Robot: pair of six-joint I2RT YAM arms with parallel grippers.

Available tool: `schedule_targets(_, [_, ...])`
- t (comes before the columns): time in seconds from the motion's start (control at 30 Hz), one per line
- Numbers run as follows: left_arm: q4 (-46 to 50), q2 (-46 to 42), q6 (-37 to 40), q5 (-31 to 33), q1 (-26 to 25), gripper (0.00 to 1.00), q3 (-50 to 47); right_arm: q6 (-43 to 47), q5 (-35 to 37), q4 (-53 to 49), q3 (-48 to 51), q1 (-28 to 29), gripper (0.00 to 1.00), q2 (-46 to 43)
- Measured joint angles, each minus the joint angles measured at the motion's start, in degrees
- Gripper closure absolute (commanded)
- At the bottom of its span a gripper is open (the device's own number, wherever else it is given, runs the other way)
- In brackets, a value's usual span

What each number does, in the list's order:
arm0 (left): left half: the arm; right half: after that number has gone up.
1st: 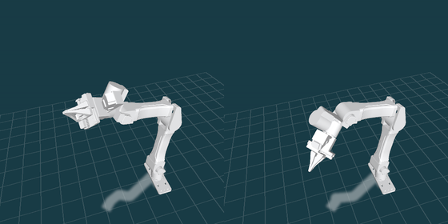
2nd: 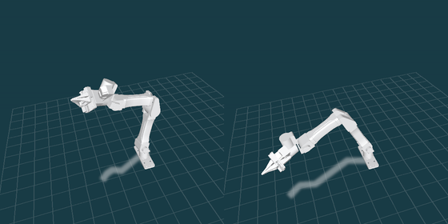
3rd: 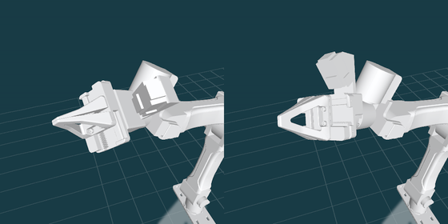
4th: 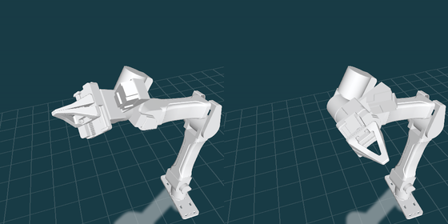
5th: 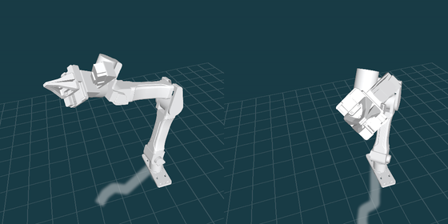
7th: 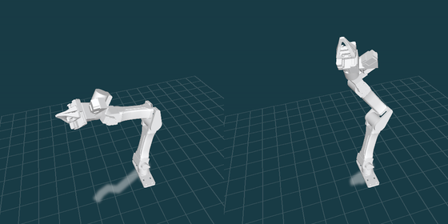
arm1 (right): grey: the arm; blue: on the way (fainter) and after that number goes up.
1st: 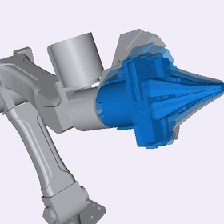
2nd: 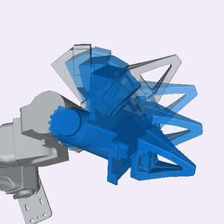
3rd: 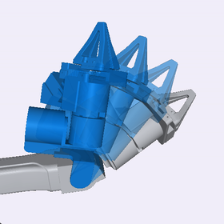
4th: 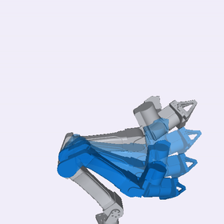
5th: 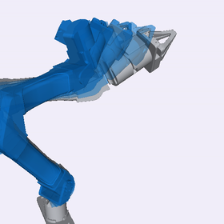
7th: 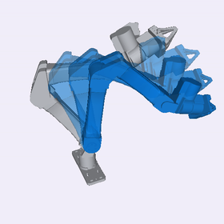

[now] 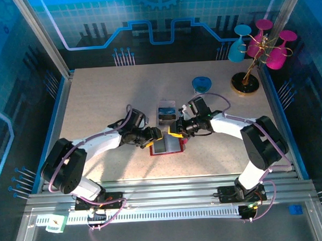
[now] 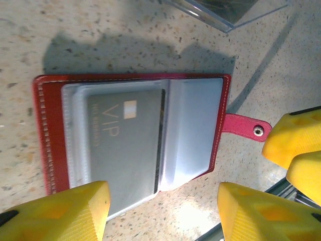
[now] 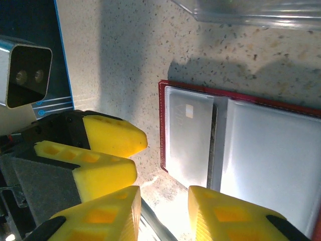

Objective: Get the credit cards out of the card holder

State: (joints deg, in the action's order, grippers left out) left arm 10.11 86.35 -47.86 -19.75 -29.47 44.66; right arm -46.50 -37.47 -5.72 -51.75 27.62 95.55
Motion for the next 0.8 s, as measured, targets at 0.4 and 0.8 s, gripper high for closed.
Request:
schedule_targets(0.4, [-4.24, 2.21, -1.51, -1.9, 0.83, 0.73, -0.26, -1.49, -0.07, 1.88, -0.39, 1.73, 0.72, 3.61])
schedule_targets(0.8, [-5.46, 5.05, -1.6, -2.64, 0.83, 0.92, -2.23, -3.02, -0.02, 5.01, -0.37, 4.59, 0.75, 7.69])
